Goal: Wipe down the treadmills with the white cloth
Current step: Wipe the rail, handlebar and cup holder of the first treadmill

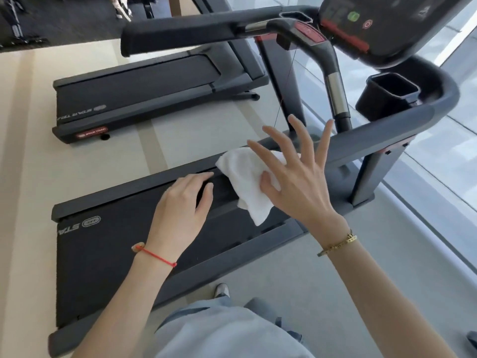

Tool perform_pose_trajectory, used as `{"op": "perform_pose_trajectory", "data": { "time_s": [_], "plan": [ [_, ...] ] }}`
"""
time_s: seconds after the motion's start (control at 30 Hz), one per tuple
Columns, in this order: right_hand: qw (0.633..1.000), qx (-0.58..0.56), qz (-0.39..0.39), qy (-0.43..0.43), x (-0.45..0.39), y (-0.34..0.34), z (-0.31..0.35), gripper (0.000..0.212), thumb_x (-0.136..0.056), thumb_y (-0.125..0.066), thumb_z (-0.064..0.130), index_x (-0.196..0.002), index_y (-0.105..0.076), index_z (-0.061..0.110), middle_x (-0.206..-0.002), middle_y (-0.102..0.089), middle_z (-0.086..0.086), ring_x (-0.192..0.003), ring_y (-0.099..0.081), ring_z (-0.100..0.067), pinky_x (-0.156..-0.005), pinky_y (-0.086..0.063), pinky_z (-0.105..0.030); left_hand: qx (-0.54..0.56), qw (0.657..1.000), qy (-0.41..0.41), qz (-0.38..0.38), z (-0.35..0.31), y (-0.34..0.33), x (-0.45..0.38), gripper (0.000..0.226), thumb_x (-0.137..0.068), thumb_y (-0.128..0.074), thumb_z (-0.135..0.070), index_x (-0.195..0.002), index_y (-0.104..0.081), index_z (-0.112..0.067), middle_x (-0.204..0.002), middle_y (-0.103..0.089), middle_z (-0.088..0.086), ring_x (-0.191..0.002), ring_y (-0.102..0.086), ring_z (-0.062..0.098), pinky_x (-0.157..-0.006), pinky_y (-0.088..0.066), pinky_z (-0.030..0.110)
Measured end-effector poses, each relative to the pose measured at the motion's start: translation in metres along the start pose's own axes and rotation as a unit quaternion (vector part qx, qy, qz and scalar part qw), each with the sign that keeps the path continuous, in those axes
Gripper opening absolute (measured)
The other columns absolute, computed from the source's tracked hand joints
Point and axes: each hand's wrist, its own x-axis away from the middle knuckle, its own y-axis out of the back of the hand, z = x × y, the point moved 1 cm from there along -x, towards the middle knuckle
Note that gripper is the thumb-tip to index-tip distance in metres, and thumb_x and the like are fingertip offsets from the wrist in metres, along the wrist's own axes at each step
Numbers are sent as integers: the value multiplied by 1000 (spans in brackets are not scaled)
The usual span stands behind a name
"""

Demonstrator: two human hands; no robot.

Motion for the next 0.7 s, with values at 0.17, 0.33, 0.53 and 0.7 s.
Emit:
{"op": "perform_pose_trajectory", "data": {
  "time_s": [0.17, 0.33, 0.53, 0.7],
  "plan": [
    [975, -179, 96, 90, -7, -17, 13, 43, -97, -42, 28, -136, -54, 14, -132, -58, -3, -120, -53, -26, -115, -26, -48, 2, 999, 42, 1, 2, -7, -2, 38, -102, -40, -34, -124, -65, -17, -115, -69, -4, -104, -64, 16, -86, -52, 32],
    [975, -175, 102, 93, -4, -33, 6, 57, -97, -41, 59, -135, -54, 18, -126, -58, 0, -112, -54, -24, -101, -37, -39, 18, 995, 87, -37, -8, -17, -1, 38, -103, -37, -31, -123, -66, -16, -113, -69, -5, -100, -64, 14, -83, -49, 27],
    [981, -155, 109, 46, -5, -44, -77, 48, -99, -35, 55, -109, -64, 18, -98, -63, 1, -90, -59, -25, -85, -43, -37, 40, 987, 124, -92, -16, -27, 2, 33, -106, -40, -24, -123, -67, -15, -119, -68, -6, -109, -62, 9, -95, -46, 22],
    [979, -117, 154, 61, -26, -53, -84, 59, -98, -21, 51, -74, -62, 15, -79, -62, -1, -73, -53, -26, -82, -36, -35, 36, 985, 133, -100, -16, -31, 3, 32, -107, -40, -25, -123, -66, -17, -119, -68, -8, -114, -62, 11, -102, -47, 28]
  ]
}}
